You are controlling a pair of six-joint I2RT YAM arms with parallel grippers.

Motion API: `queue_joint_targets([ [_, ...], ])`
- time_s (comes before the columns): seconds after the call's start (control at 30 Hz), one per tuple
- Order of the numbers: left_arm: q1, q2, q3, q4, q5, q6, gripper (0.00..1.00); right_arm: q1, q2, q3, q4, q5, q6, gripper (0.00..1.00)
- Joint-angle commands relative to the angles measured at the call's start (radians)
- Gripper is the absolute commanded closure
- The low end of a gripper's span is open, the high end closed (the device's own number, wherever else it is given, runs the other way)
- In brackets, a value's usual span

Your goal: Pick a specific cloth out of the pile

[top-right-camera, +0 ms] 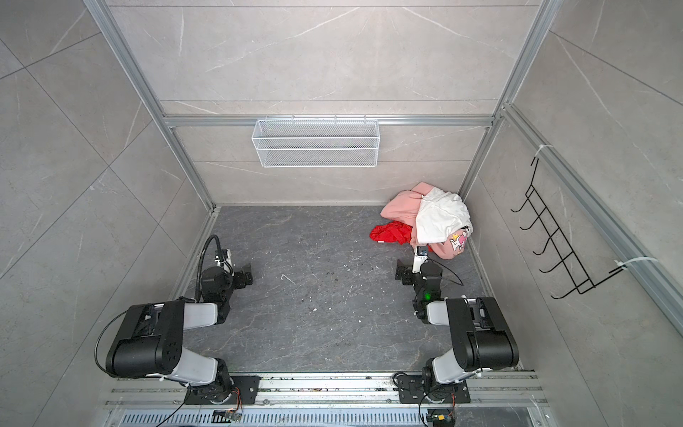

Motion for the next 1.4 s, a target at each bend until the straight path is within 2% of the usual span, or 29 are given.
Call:
queue_joint_targets([
  [0.0, -0.003, 0.001, 0.005, 0.042, -0.009, -0.002, 0.00, -0.003, -0.016, -0.003, 0.013, -0.005, -0.001, 0.00],
  [0.1, -0.008, -0.001, 0.003, 0.044, -0.018, 0.002, 0.00, -0.004, -0.016, -0.006, 0.017, -0.004, -0.001, 0.00],
  [0.2, -0.035, -0.013, -0.006, 0.053, -0.076, 0.010, 0.00, 0.002, -0.019, -0.007, 0.023, 0.010, 0.000, 0.00],
  [0.33, -0.084, -0.073, -0.008, 0.020, -0.224, 0.008, 0.00, 0.015, -0.105, 0.039, -0.131, 0.051, 0.000, 0.00],
  [0.5, -0.124, -0.173, 0.130, -0.289, -0.327, 0.008, 0.00, 0.040, -0.226, 0.134, -0.401, 0.115, 0.037, 0.00],
  [0.67, -0.129, -0.203, 0.307, -0.612, -0.398, -0.182, 0.00, 0.047, -0.256, 0.319, -0.741, 0.109, 0.090, 0.00],
  [0.8, -0.150, -0.169, 0.401, -0.742, -0.389, -0.253, 0.00, 0.047, -0.210, 0.461, -0.930, 0.104, 0.132, 0.01],
  [0.9, -0.171, -0.142, 0.462, -0.812, -0.356, -0.292, 0.00, 0.048, -0.138, 0.582, -1.056, 0.121, 0.209, 0.00],
  [1.03, -0.199, -0.087, 0.551, -0.908, -0.268, -0.332, 0.00, 0.056, -0.037, 0.709, -1.145, 0.075, 0.261, 0.00],
  [1.17, -0.246, -0.027, 0.607, -0.933, -0.191, -0.349, 0.00, 0.087, 0.070, 0.837, -1.224, 0.074, 0.250, 0.00],
  [1.37, -0.327, 0.065, 0.692, -0.930, -0.089, -0.344, 0.00, 0.137, 0.224, 1.030, -1.344, 0.157, 0.212, 0.00],
])
